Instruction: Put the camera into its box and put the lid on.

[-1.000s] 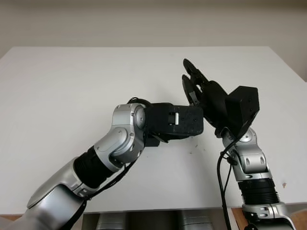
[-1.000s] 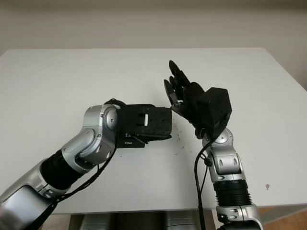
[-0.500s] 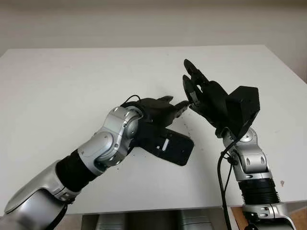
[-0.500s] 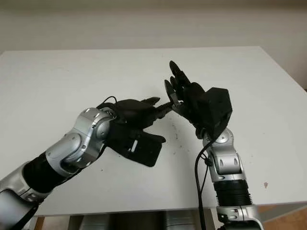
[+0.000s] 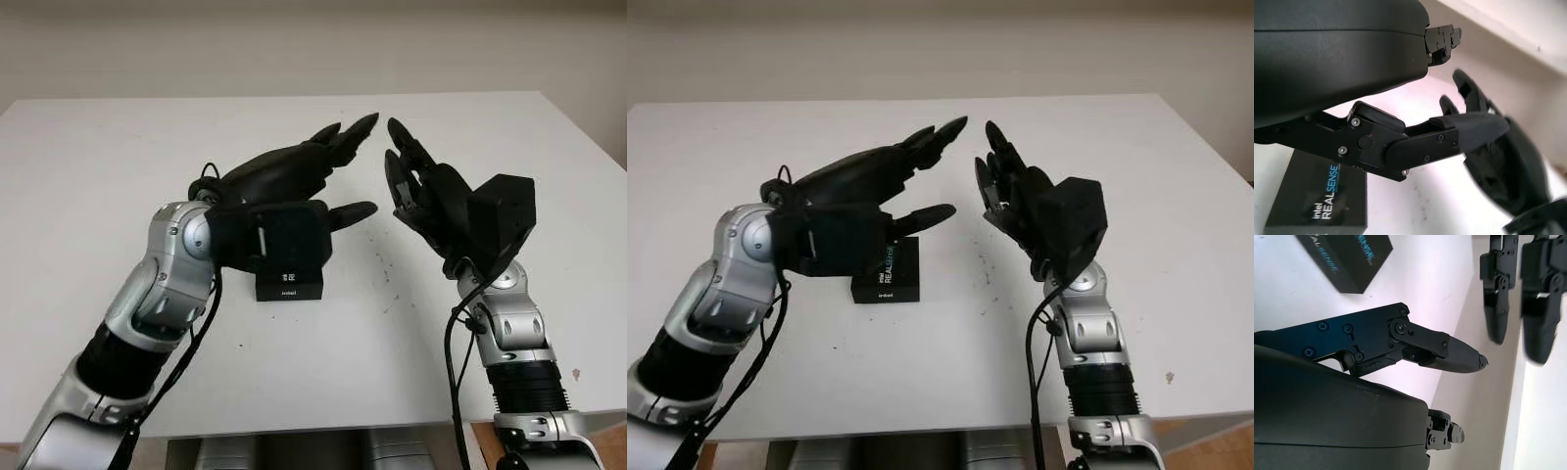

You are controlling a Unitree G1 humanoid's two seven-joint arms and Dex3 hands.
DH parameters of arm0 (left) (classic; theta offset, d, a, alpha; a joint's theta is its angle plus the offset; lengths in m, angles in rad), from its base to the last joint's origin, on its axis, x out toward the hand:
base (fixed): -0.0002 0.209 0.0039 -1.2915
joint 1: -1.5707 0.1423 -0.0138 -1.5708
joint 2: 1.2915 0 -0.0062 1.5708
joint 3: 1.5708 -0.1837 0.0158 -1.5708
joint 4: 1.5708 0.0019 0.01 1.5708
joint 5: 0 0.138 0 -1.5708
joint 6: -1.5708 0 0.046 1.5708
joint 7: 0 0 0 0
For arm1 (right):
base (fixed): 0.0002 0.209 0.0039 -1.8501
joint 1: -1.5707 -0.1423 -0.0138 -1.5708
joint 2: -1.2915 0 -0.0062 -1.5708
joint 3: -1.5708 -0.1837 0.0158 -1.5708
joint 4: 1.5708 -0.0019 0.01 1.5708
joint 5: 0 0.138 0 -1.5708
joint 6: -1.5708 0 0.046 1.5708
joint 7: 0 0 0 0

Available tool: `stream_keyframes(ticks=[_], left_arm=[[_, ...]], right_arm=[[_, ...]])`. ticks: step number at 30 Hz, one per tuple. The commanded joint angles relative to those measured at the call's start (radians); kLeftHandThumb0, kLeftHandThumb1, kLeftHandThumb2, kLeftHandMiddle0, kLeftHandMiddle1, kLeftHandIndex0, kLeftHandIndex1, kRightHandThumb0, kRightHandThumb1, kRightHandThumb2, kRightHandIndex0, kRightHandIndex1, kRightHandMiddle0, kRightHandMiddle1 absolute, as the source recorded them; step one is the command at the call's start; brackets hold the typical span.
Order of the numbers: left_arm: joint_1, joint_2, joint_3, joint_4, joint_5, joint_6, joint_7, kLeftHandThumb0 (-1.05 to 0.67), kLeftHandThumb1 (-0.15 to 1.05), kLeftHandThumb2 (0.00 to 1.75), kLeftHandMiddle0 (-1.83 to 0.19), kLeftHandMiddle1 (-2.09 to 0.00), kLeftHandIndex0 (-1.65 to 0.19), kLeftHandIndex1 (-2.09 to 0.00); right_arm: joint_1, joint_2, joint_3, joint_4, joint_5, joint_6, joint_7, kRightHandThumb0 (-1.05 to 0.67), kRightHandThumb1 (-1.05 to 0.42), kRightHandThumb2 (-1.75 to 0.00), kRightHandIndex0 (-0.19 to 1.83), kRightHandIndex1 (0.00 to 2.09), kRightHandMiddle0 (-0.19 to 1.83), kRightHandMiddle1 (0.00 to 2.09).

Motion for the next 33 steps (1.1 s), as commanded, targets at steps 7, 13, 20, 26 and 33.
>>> stream_keyframes(ticks=[7,13,20,26,33], left_arm=[[0.101,-0.041,0.149,0.093,-0.137,-0.065,0.182,-0.82,1.05,0.72,0.19,0.00,0.19,0.00],[0.139,-0.096,0.255,0.200,-0.255,-0.142,0.316,-0.82,1.05,0.72,0.19,0.00,0.19,0.00],[0.174,-0.111,0.328,0.310,-0.346,-0.258,0.389,-0.83,1.05,0.70,0.19,0.00,0.19,0.00],[0.187,-0.131,0.361,0.387,-0.407,-0.343,0.419,-0.85,1.05,0.72,0.19,0.00,0.19,0.00],[0.217,-0.138,0.362,0.417,-0.449,-0.379,0.417,-0.82,1.05,0.71,0.19,0.00,0.19,0.00]], right_arm=[[-0.006,0.022,0.009,0.001,-0.008,-0.018,-0.033,-0.73,-1.05,-0.72,-0.19,0.00,-0.19,0.00],[-0.007,0.051,0.020,0.021,-0.017,-0.046,-0.054,-0.78,-1.05,-0.70,-0.19,0.00,-0.19,0.00],[-0.003,0.068,0.030,0.021,-0.027,-0.042,-0.061,-0.79,-1.05,-0.71,-0.19,0.00,-0.19,0.00],[0.000,0.079,0.034,0.033,-0.023,-0.054,-0.056,-0.78,-1.05,-0.70,-0.19,0.00,-0.19,0.00],[0.008,0.086,0.032,0.069,-0.027,-0.089,-0.053,-0.73,-1.05,-0.69,-0.19,0.00,-0.19,0.00]])
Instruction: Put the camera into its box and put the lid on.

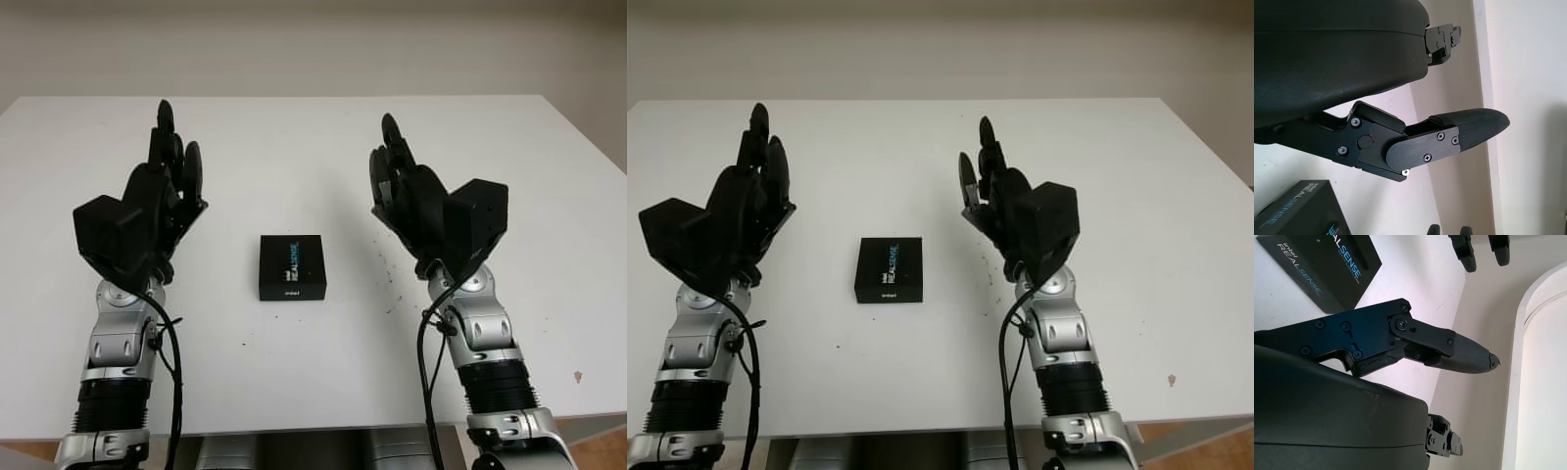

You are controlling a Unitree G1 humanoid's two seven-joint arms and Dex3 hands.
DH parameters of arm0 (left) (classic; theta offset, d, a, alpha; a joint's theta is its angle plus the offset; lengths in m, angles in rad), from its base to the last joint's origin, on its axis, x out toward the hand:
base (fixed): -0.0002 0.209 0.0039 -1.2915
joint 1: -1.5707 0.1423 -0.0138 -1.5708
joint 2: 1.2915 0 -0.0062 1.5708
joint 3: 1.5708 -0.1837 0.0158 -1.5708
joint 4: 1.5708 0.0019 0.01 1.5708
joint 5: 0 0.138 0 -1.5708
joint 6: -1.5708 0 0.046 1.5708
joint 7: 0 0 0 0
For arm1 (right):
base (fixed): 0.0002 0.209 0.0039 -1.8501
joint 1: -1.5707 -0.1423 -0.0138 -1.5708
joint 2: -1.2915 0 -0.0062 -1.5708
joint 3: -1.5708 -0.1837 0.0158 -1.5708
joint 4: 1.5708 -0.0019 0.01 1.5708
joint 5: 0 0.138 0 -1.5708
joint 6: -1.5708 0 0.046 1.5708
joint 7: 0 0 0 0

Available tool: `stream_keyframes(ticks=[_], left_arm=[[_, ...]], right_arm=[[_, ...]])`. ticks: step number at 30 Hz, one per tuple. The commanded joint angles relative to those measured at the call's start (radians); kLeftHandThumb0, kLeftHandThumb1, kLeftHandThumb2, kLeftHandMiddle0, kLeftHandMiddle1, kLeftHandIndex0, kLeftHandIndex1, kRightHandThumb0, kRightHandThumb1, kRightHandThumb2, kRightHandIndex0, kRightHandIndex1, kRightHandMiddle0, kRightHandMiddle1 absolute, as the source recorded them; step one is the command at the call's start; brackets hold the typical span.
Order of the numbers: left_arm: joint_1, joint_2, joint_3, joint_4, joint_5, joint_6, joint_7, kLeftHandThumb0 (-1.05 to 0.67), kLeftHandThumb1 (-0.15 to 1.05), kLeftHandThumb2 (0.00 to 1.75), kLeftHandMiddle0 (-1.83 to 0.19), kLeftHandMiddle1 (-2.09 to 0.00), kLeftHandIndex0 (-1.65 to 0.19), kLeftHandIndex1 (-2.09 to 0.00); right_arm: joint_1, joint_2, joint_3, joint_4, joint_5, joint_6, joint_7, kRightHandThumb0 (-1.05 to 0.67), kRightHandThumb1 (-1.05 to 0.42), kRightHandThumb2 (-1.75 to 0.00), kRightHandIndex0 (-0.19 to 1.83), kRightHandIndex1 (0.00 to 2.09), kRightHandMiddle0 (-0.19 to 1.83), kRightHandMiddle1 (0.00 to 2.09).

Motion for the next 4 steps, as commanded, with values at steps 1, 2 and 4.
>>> stream_keyframes(ticks=[1,2,4], left_arm=[[0.016,-0.005,0.001,-0.005,-0.008,-0.009,0.002,-0.81,1.05,0.71,0.19,0.00,0.19,0.00],[0.021,-0.006,-0.001,-0.009,-0.008,-0.008,0.004,-0.81,1.05,0.71,0.19,0.00,0.19,0.00],[0.030,-0.009,-0.006,-0.022,-0.005,-0.004,0.006,-0.81,1.05,0.71,0.19,0.00,0.19,0.00]], right_arm=[[0.007,-0.002,-0.002,0.007,0.004,-0.012,0.007,-0.73,-1.05,-0.69,-0.19,0.00,-0.19,0.00],[0.009,-0.003,-0.001,0.006,0.005,-0.010,0.011,-0.73,-1.05,-0.70,-0.19,0.00,-0.19,0.00],[0.012,-0.004,-0.002,0.003,0.007,-0.004,0.017,-0.74,-1.05,-0.70,-0.19,0.00,-0.19,0.00]])
